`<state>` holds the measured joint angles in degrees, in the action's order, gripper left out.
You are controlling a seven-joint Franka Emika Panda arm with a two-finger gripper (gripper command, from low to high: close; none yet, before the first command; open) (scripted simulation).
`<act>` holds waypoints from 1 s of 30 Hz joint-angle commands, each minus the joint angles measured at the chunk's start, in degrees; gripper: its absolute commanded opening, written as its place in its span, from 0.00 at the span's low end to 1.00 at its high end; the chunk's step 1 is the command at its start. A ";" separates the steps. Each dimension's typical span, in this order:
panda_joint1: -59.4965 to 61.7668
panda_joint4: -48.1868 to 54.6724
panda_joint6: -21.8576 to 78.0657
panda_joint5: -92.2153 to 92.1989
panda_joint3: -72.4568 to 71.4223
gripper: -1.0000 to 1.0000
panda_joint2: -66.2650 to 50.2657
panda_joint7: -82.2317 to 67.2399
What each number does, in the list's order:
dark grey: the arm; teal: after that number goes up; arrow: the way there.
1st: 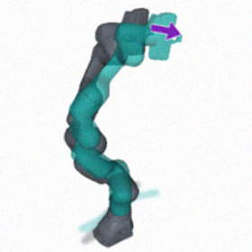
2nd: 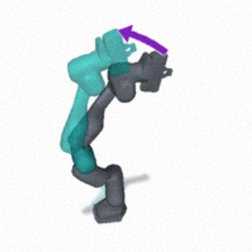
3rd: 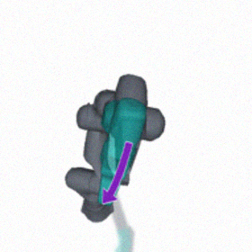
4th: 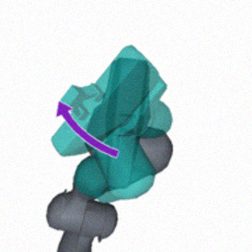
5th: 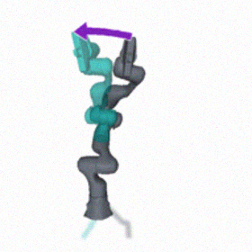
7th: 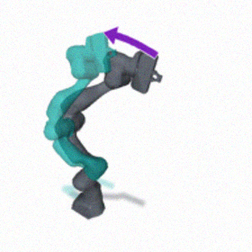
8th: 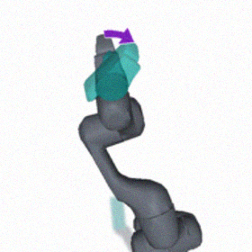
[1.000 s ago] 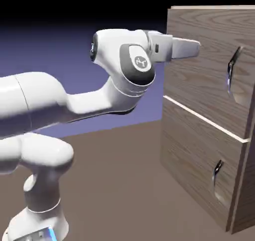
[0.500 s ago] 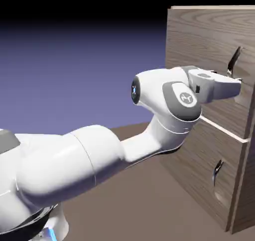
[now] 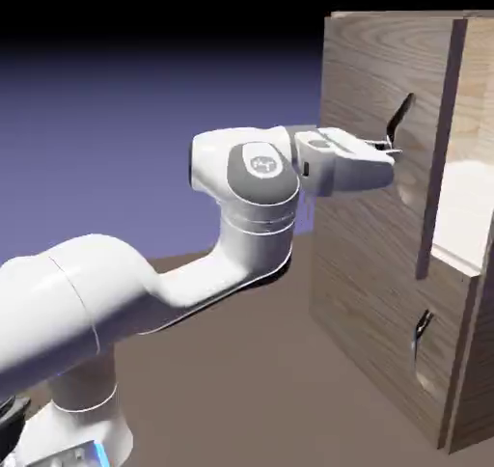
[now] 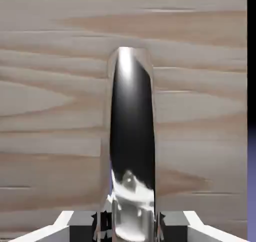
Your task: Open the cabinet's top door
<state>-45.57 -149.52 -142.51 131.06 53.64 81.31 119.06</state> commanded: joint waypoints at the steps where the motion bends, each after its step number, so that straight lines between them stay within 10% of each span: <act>1: 1.87 -2.09 1.86 -0.87 -1.89 0.00 0.47 0.79; 30: 15.29 -20.41 41.06 -50.58 -62.05 0.00 4.14 10.42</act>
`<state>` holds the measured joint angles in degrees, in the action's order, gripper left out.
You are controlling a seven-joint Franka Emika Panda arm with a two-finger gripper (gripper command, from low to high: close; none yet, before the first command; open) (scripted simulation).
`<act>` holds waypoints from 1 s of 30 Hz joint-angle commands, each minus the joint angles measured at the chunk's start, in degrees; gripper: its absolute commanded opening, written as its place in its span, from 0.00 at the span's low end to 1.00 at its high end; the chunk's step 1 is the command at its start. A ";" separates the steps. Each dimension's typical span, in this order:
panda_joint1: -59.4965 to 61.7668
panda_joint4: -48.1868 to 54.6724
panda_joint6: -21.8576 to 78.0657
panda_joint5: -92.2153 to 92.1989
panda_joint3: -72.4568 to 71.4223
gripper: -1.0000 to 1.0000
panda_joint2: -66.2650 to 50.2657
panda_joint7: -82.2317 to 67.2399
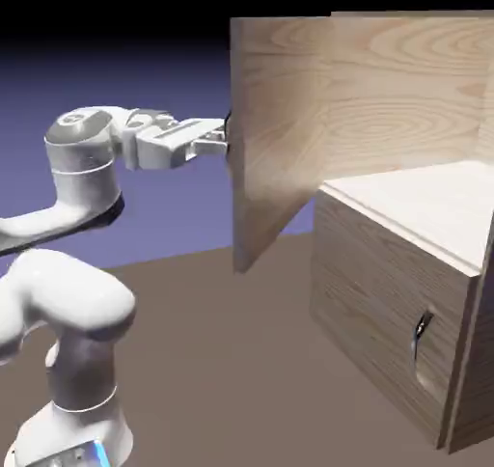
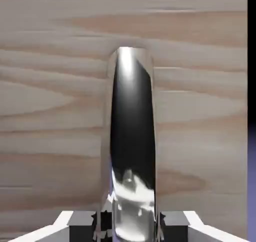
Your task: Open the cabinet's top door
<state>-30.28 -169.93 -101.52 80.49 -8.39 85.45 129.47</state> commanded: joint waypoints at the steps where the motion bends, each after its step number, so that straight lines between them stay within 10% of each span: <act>1: 0.05 0.47 1.35 -1.86 -2.09 0.00 -0.81 0.45; 30: 40.49 45.77 43.53 -40.50 -58.55 0.00 -33.33 11.55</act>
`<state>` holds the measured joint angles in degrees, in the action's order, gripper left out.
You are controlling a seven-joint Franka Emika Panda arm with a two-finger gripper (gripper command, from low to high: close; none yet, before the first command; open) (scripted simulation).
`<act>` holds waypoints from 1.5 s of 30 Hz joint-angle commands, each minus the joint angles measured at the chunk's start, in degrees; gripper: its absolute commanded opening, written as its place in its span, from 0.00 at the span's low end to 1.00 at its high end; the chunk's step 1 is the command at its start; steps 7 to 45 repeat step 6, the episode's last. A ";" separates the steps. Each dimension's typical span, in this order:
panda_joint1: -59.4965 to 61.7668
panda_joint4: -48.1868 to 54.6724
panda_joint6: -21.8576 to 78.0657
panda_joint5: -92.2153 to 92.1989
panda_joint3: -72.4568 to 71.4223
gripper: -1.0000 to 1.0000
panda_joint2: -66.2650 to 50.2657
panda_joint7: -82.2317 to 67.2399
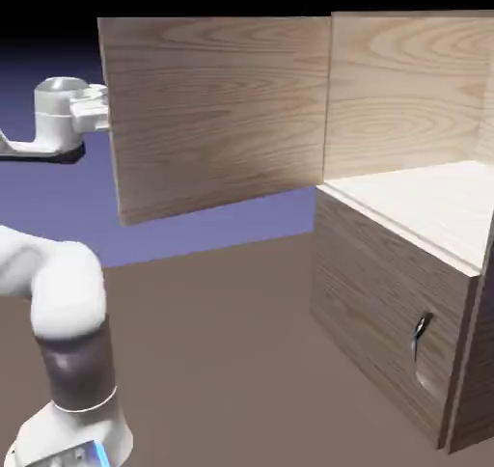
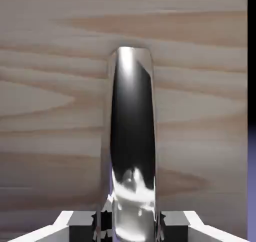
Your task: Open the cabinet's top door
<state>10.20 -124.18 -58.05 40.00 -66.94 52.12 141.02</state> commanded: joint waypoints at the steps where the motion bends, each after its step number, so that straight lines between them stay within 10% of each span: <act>1: 2.08 1.79 1.16 -0.51 -1.50 0.00 -0.23 -0.09; 45: 10.91 9.27 5.54 -2.38 -7.47 0.00 -0.35 -1.02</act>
